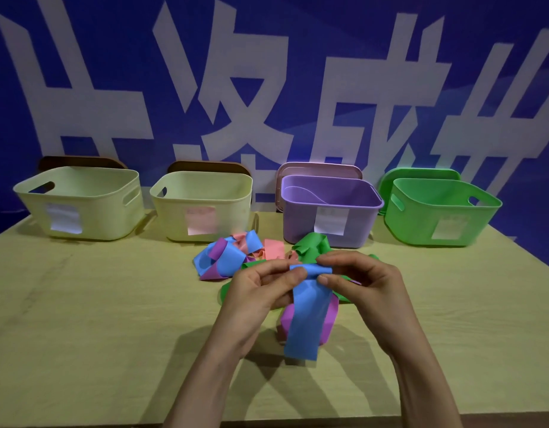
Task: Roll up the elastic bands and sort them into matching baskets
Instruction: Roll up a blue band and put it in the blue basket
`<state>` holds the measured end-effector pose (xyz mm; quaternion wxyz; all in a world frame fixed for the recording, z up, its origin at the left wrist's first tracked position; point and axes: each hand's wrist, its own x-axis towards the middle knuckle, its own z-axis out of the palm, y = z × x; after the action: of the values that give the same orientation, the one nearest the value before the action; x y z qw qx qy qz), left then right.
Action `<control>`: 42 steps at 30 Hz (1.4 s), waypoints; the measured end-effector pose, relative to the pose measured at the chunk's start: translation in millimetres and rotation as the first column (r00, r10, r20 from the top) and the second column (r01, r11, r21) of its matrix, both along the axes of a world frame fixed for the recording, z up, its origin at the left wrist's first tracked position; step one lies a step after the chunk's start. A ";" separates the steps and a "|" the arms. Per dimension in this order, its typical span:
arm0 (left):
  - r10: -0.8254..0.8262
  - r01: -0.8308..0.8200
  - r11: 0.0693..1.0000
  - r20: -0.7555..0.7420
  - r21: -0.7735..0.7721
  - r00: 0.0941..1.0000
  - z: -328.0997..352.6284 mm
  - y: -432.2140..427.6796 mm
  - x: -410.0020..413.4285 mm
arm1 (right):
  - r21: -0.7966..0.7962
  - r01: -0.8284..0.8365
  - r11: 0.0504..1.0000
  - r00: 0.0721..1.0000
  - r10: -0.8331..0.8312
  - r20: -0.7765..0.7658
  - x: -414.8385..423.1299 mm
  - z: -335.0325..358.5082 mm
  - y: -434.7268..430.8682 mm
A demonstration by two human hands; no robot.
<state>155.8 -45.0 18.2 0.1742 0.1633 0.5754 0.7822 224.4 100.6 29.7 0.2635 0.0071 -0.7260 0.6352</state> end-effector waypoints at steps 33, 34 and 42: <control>-0.054 0.053 0.999 -0.033 -0.003 0.998 6.7 9.0 11.4 | -0.036 -0.047 0.998 0.998 0.048 0.037 6.9 -1.3 3.0; -0.034 0.033 0.999 -0.047 -0.008 0.998 5.9 9.4 11.0 | -0.040 -0.052 0.998 0.998 0.054 0.045 6.6 -1.8 3.3; 0.011 -0.026 0.996 -0.169 -0.090 0.986 -0.2 8.0 6.6 | -0.013 -0.051 0.999 0.988 0.052 0.149 3.3 -1.9 2.6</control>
<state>162.4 -37.0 17.9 0.1251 0.2152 0.6250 0.7399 227.7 103.2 27.8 0.1921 -0.0228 -0.7404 0.6438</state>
